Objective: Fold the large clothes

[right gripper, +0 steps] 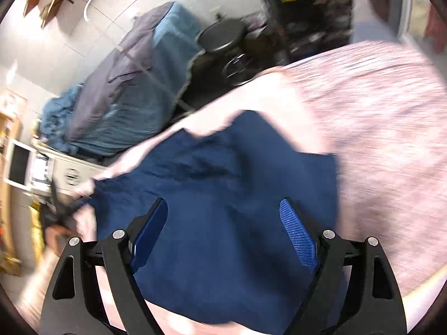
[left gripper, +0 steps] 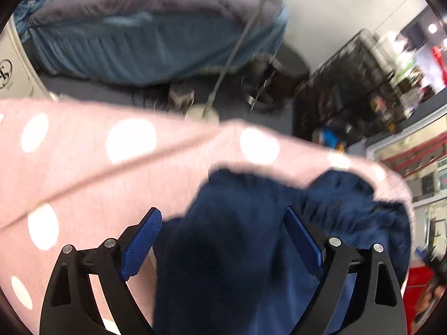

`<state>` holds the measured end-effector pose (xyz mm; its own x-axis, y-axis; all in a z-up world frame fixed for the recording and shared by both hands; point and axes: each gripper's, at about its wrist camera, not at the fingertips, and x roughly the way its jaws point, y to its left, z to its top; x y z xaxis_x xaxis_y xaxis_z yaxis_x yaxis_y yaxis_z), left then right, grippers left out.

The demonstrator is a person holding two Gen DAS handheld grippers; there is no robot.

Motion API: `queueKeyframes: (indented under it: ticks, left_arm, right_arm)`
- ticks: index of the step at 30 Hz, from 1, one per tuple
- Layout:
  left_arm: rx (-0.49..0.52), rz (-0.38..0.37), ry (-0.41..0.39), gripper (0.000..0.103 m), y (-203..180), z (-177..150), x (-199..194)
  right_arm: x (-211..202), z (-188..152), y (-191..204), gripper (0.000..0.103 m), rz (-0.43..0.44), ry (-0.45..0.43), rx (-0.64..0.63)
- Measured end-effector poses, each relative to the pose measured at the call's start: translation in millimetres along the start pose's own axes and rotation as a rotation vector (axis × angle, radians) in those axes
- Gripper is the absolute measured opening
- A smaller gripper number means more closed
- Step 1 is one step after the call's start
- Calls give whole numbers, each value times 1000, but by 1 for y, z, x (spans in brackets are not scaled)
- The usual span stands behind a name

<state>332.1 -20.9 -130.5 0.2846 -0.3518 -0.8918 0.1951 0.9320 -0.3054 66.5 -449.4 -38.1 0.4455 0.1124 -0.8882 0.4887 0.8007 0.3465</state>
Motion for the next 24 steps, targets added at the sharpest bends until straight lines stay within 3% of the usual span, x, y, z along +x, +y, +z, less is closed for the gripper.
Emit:
queueKeyframes:
  ticks: [4, 8, 11, 14, 16, 18, 21, 24]
  left_arm:
    - [-109, 14, -81, 86, 16, 15, -31]
    - [47, 57, -68, 86, -11, -19, -46]
    - [241, 125, -44, 87, -42, -70, -49]
    - [296, 175, -13, 87, -55, -124, -43]
    - [295, 253, 16, 87, -50, -150, -34]
    - [270, 291, 27, 87, -38, -163, -29]
    - [241, 274, 65, 93, -18, -162, -14]
    - [152, 237, 160, 98, 4, -140, 18]
  right_arm:
    - [-13, -47, 5, 82, -147, -14, -148]
    - [-8, -93, 15, 82, -215, -3, -226]
    - [-3, -124, 29, 82, -228, 11, -266]
    - [6, -137, 33, 82, -265, 33, -294]
    - [13, -138, 24, 82, -359, 39, -294]
    - [14, -134, 7, 82, -353, 39, -253]
    - [29, -130, -14, 82, -373, 92, -247]
    - [54, -125, -33, 87, -346, 155, -238]
